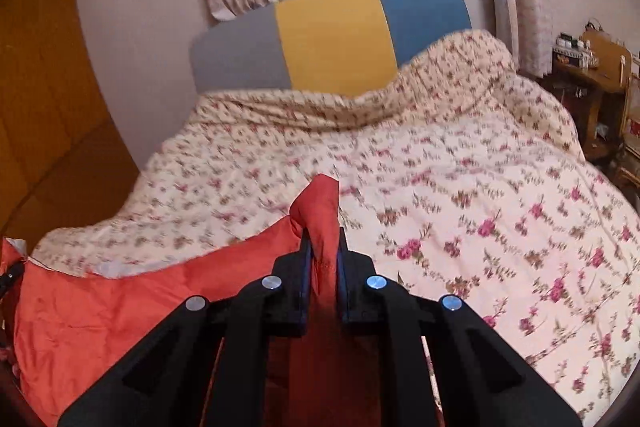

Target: Fold large clothes

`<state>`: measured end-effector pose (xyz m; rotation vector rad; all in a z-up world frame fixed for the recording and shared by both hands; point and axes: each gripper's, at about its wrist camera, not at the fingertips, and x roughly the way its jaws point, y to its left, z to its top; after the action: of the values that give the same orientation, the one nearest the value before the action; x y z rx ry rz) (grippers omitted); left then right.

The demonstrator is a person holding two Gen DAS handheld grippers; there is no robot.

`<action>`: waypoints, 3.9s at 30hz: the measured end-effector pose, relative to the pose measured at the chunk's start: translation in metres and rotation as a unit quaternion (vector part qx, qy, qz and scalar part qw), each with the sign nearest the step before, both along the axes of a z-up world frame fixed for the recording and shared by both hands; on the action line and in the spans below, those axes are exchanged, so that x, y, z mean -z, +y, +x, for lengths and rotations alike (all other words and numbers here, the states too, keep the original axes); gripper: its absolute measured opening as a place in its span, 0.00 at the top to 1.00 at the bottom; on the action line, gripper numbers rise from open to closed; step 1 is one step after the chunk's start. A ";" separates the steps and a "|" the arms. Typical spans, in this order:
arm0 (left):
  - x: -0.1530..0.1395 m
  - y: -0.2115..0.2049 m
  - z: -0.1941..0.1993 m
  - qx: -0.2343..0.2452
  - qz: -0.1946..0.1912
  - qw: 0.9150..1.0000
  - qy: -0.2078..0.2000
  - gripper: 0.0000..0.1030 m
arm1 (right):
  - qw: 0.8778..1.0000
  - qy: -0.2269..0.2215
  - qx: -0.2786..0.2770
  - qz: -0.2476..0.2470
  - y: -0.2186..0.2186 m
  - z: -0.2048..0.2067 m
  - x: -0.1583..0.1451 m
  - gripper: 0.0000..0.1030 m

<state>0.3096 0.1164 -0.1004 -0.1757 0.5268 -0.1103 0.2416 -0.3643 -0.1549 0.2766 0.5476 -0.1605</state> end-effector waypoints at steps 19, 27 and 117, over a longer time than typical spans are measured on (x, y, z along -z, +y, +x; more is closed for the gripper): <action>0.106 -0.008 0.078 0.019 -0.010 0.987 0.161 0.67 | 0.991 0.124 0.031 0.048 -0.021 0.060 0.095 0.83; 0.107 -0.009 0.079 0.023 -0.012 0.984 0.177 0.62 | 0.991 0.126 0.032 0.038 -0.018 0.060 0.096 0.83; 0.055 -0.062 -0.069 0.035 -0.026 0.996 0.081 0.03 | 0.991 0.070 -0.084 -0.075 0.109 -0.057 0.016 0.48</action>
<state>0.2405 0.0547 -0.1556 -0.2190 0.6921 -0.1800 0.1847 -0.2555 -0.1707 0.0724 0.6910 -0.0576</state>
